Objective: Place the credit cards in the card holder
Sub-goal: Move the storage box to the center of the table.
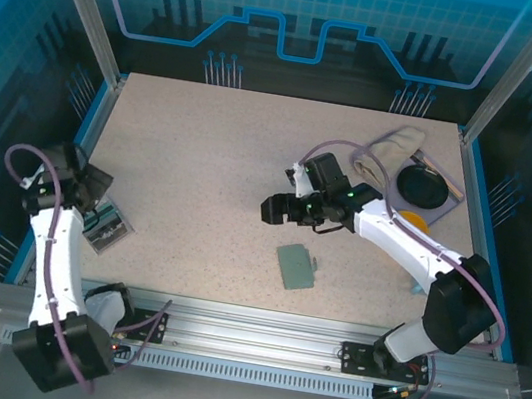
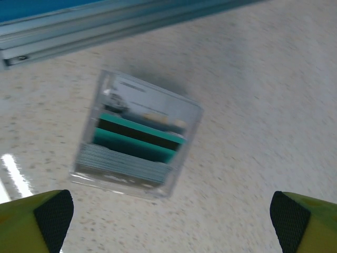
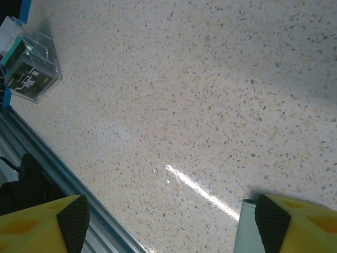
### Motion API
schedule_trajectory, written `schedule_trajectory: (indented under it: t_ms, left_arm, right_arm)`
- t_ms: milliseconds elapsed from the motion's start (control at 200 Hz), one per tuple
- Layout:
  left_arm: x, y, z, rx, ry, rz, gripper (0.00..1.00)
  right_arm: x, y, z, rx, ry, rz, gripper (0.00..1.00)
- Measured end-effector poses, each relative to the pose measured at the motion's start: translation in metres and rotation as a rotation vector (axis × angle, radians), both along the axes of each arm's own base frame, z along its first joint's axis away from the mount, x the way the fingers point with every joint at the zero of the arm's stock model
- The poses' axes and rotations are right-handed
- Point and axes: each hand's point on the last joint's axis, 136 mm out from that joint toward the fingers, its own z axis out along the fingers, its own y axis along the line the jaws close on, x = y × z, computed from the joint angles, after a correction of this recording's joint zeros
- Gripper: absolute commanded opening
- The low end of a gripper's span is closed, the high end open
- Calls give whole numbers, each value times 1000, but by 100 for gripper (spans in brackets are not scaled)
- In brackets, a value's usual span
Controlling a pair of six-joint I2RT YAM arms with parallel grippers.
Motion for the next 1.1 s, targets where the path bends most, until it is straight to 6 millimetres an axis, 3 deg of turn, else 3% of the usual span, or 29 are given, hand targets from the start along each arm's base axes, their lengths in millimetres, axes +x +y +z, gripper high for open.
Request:
schedule_trajectory:
  t_ms: [310, 640, 770, 925, 1100]
  left_arm:
    - [-32, 37, -41, -150, -62, 220, 99]
    - [-2, 49, -69, -258, -171, 183, 99]
    - [8, 54, -70, -259, -203, 165, 99]
    - [15, 63, -69, -240, -230, 160, 99]
    - [15, 63, -85, -272, -210, 164, 99]
  right_arm:
    - [-7, 0, -5, -25, 32, 11, 85]
    - [-6, 2, -16, -55, 68, 17, 85]
    - [-7, 2, -18, -61, 75, 18, 85]
    - [-8, 1, -18, -62, 77, 18, 85]
    - [-8, 1, -18, -63, 78, 18, 85]
